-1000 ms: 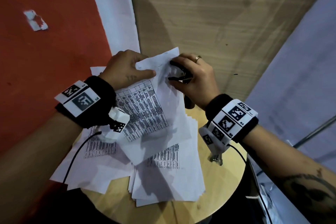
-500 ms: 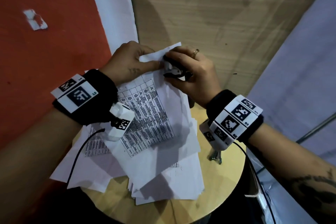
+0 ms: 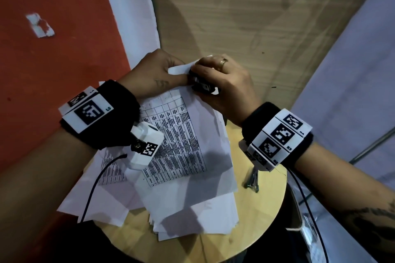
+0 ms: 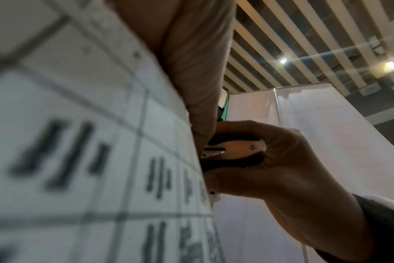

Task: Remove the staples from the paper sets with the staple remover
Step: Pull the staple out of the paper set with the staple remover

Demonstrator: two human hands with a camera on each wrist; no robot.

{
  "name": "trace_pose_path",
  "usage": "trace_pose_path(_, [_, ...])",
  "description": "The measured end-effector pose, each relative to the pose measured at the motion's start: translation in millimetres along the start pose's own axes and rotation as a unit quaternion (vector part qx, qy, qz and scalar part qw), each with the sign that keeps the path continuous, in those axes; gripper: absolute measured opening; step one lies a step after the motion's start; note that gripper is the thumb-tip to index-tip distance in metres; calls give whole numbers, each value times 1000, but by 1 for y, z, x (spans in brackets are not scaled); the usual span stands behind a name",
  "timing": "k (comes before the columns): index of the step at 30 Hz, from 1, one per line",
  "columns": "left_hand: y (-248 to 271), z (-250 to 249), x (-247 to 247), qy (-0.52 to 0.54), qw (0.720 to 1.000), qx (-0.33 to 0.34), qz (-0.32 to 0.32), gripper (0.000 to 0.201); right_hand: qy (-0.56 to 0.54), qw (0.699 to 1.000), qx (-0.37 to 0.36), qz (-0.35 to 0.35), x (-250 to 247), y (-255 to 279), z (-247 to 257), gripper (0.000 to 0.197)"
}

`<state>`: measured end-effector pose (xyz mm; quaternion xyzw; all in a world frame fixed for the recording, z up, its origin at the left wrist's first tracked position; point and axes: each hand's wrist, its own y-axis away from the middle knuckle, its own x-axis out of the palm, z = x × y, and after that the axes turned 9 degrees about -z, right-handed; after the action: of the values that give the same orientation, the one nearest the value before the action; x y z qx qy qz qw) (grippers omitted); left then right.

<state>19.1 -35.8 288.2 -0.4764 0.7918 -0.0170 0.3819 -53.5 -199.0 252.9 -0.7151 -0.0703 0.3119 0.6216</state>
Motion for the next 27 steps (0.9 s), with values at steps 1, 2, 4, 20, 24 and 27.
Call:
trace_pose_path(1, [1,-1,1,0,1000,-4,2,50,4,1000,-3,1,-1,0,0,23])
trace_pose_path(2, [1,-1,1,0,1000,-8,3,46,8,1000,-5,2,-1,-1,0,22])
trace_pose_path(4, [1,-1,2,-5,1000,-13,1,40,17,1000,-9,9,-2,-1,0,19])
trace_pose_path(20, [7,-2,10,136,990,-19,-17,9,-130,968,206,-59,-2,6,0,25])
trace_pose_path(24, [6,0,11,136,988,-61,-40,11,-114,973,193,-58,1,7,1,26])
trace_pose_path(27, [6,5,12,107,991,-58,-50,32,-78,982,166,-43,3,9,3,28])
